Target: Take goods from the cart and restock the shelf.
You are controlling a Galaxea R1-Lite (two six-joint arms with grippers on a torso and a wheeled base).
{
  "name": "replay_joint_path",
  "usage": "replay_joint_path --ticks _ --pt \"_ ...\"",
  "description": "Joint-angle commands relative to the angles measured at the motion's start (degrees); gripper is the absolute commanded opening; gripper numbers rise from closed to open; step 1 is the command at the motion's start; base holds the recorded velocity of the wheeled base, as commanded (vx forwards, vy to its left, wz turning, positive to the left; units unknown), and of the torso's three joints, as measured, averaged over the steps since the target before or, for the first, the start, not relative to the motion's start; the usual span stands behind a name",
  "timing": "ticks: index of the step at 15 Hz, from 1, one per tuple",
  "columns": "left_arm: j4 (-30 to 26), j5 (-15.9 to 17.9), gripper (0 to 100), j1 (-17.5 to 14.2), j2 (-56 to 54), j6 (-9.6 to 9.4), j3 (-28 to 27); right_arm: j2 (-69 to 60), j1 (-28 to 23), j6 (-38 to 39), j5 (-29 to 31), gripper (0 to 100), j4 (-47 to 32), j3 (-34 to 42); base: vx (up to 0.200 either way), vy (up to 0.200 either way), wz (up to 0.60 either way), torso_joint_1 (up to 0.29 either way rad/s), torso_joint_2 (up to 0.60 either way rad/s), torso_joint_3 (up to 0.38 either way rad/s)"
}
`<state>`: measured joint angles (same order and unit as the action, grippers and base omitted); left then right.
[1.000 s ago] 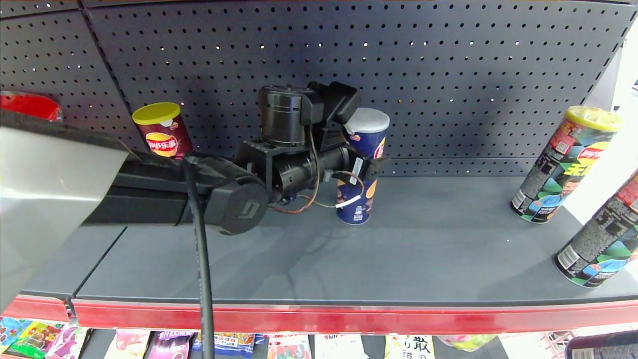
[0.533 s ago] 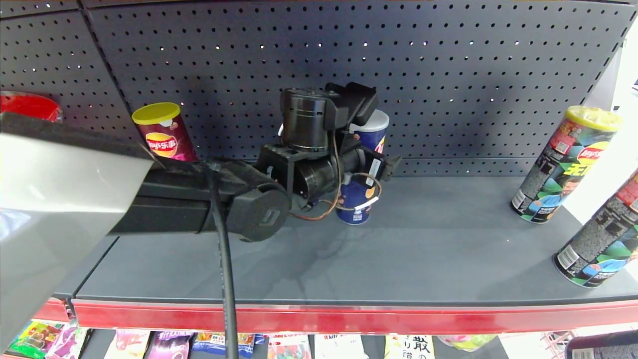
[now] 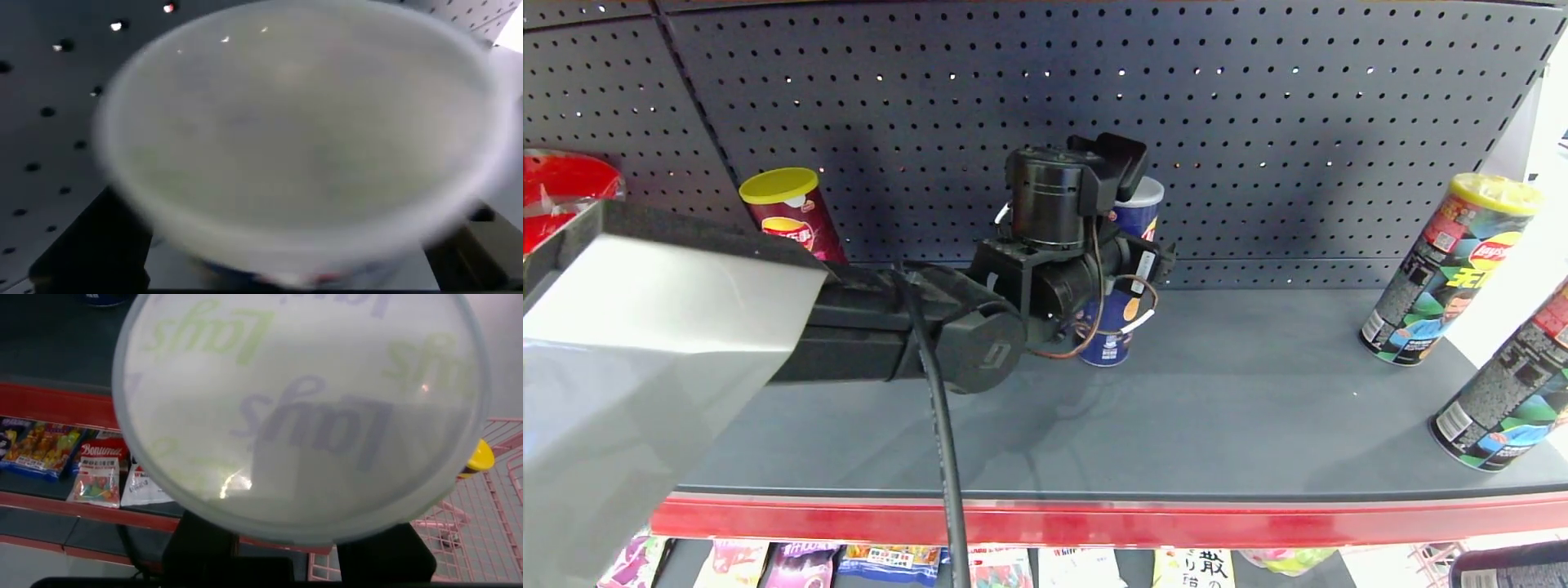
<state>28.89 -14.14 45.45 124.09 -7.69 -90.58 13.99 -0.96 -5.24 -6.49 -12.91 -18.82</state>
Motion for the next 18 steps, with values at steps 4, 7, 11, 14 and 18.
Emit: replay_joint_path --ticks 4,7,11,14,18 --pt "0.46 -0.01 0 0.52 1.51 0.05 -1.18 0.07 0.00 0.85 0.07 0 -0.01 -0.43 0.000 0.000 0.00 0.000 0.00 0.000" --pt "0.82 -0.01 0 0.43 1.42 0.13 -1.09 0.07 0.00 0.94 -0.02 0 -0.01 -0.43 0.000 0.000 0.00 0.000 0.00 0.000" --pt "1.17 0.34 0 0.26 0.45 2.68 -0.83 0.07 0.08 0.94 -0.02 0 -0.01 -0.51 0.000 0.000 0.00 0.000 0.00 0.000" --pt "0.99 7.99 0 -0.97 -4.03 7.43 0.93 0.16 0.08 0.94 -0.02 0 0.08 -0.51 0.000 0.000 0.00 0.000 0.00 0.000" --pt "1.08 32.95 0 -5.72 -16.77 7.34 15.08 1.65 0.44 0.94 -0.19 0 0.08 -1.92 0.000 0.000 0.00 0.000 0.00 0.000"
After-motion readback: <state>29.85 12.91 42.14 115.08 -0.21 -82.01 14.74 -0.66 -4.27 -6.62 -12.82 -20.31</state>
